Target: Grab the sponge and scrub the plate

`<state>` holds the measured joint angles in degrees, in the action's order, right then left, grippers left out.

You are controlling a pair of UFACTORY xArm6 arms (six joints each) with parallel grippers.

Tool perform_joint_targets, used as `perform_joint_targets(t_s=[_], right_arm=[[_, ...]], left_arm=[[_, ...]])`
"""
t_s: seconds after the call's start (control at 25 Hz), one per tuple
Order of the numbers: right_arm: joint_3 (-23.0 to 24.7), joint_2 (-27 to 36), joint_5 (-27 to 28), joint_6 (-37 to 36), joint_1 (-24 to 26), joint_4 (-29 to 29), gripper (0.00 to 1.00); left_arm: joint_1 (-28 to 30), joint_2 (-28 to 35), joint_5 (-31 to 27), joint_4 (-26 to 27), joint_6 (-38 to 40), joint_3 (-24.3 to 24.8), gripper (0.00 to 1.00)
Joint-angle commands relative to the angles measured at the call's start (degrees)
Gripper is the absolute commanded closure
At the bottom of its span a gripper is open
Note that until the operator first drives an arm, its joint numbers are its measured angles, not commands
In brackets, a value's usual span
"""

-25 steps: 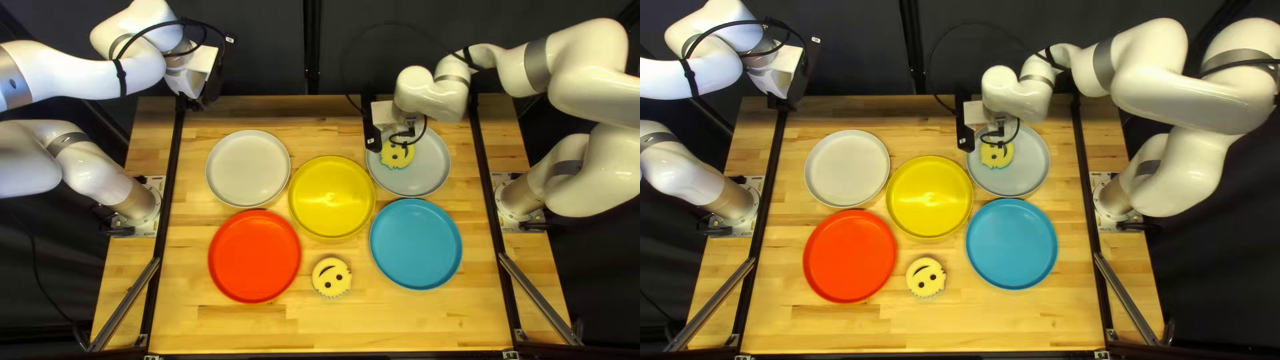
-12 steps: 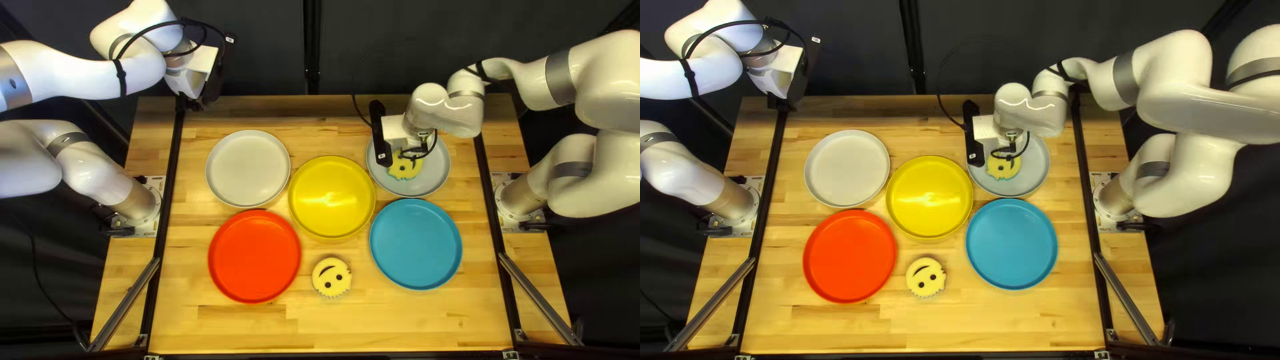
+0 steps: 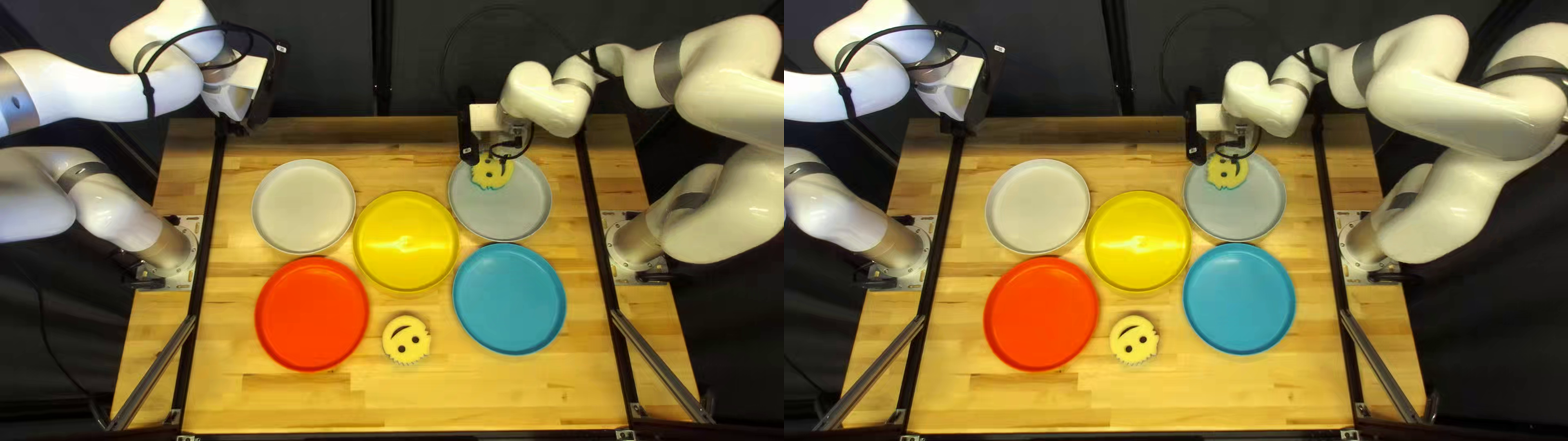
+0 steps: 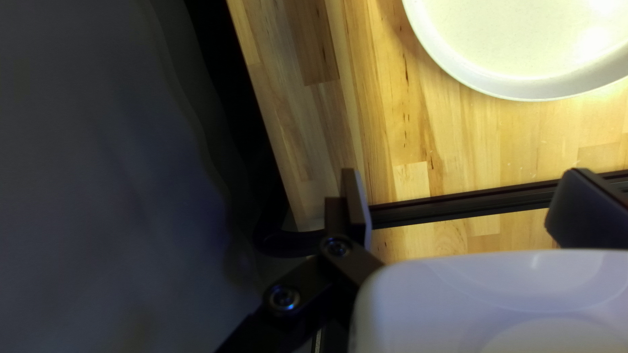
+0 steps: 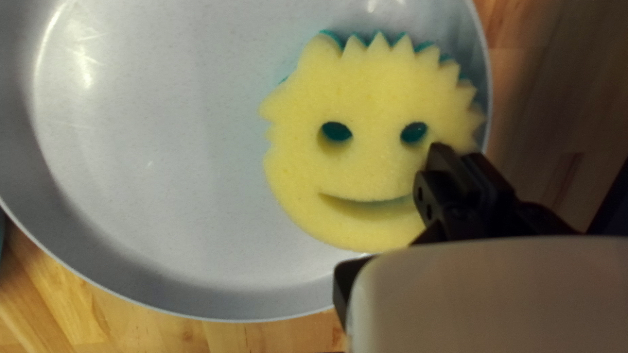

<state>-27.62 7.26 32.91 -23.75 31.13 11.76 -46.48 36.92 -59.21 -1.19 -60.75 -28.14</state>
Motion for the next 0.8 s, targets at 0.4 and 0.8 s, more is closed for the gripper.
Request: perform_joint_targets(t_s=[0.4, 0.8], right_arm=[[11.27, 11.2, -0.97, 10.77, -11.82, 4.19, 1.0], [8.36, 9.06, -1.91, -1.5, -1.46, 1.0, 1.0]], left_arm=[[0.0, 0.0, 0.0, 0.0, 0.0, 0.0, 0.0], [0.0, 0.0, 0.0, 0.0, 0.0, 0.0, 0.0]])
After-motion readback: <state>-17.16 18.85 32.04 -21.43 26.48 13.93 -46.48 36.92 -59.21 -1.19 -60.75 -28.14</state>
